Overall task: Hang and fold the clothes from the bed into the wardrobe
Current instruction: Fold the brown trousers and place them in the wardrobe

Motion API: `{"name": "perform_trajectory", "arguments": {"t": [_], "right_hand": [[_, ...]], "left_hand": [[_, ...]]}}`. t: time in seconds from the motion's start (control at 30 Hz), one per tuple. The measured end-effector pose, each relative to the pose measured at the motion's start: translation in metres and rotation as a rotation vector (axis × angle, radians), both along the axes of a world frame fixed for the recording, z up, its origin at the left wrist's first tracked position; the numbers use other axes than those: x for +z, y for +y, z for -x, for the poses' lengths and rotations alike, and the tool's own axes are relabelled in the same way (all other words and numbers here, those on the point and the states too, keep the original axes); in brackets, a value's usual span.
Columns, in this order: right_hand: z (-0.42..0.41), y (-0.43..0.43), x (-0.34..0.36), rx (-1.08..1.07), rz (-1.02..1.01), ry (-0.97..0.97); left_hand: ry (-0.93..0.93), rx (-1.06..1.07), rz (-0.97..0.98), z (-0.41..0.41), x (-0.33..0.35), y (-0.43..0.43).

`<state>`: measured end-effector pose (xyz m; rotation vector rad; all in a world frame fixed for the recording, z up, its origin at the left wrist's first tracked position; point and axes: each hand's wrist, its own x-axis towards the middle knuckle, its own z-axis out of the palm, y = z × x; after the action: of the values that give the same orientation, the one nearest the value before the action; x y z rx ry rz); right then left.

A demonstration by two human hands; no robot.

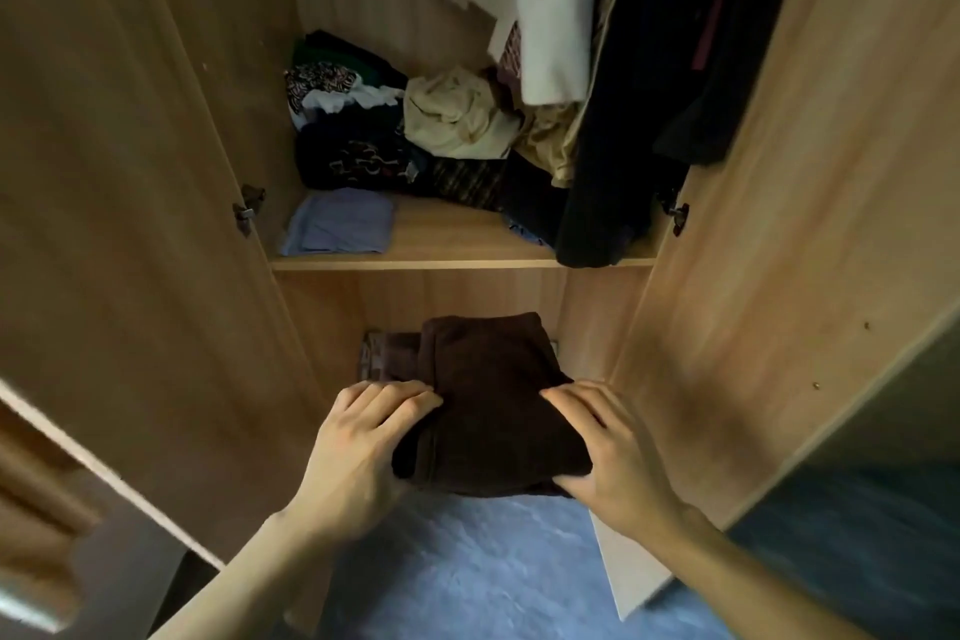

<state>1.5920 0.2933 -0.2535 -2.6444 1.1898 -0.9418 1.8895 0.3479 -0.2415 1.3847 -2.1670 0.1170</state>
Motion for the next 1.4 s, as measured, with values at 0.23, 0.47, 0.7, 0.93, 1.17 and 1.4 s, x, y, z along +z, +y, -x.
{"name": "perform_trajectory", "arguments": {"t": [0.23,0.47,0.7,0.93,1.17,1.4], "right_hand": [[-0.019,-0.108,-0.028,0.023,-0.045,0.008],[-0.057,-0.195,-0.085,0.022,-0.175,0.095],[-0.07,-0.259,-0.157,-0.051,-0.275,0.146],[-0.062,-0.329,-0.285,-0.083,-0.337,0.147],[-0.063,-0.427,-0.474,-0.069,-0.288,0.112],[-0.057,-0.502,-0.596,-0.045,-0.043,0.077]], "left_hand": [[-0.009,0.059,-0.056,-0.012,-0.011,-0.092],[0.07,0.092,-0.195,-0.051,-0.073,-0.174],[0.129,0.046,-0.285,-0.069,-0.156,-0.257],[0.194,0.04,-0.321,-0.057,-0.276,-0.326],[0.195,0.023,-0.295,-0.056,-0.464,-0.424],[0.157,-0.056,-0.036,-0.055,-0.599,-0.496]]}}
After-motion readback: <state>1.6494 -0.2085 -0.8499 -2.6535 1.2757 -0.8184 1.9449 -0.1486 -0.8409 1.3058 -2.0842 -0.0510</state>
